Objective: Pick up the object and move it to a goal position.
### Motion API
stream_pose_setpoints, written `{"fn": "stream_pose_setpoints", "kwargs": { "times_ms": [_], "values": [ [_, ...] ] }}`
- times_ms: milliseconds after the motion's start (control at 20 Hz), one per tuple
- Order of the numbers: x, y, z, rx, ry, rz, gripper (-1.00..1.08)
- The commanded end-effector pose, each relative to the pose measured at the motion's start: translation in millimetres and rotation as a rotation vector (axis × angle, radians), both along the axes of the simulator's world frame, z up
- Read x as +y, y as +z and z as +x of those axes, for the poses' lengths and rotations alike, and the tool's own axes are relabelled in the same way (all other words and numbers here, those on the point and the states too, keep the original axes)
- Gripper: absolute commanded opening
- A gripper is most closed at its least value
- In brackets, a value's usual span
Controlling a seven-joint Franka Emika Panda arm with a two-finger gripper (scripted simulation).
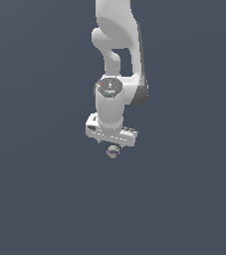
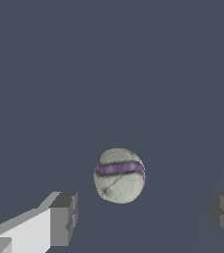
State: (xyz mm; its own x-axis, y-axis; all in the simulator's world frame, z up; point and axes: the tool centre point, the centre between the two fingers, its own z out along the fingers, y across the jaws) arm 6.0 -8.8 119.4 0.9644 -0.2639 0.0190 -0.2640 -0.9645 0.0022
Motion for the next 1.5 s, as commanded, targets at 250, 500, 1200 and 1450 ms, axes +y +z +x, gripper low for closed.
{"fn": "stream_pose_setpoints", "kwargs": {
  "times_ms": [250,500,1200,1450],
  "values": [
    [9.7,-26.4,-5.7,0.014,-0.103,0.007,1.00],
    [11.9,-32.6,-7.3,0.017,-0.127,0.008,1.00],
    [11.8,-75.6,-8.7,0.017,-0.128,0.008,1.00],
    [12.2,-82.9,-7.6,0.017,-0.128,0.008,1.00]
  ]
}}
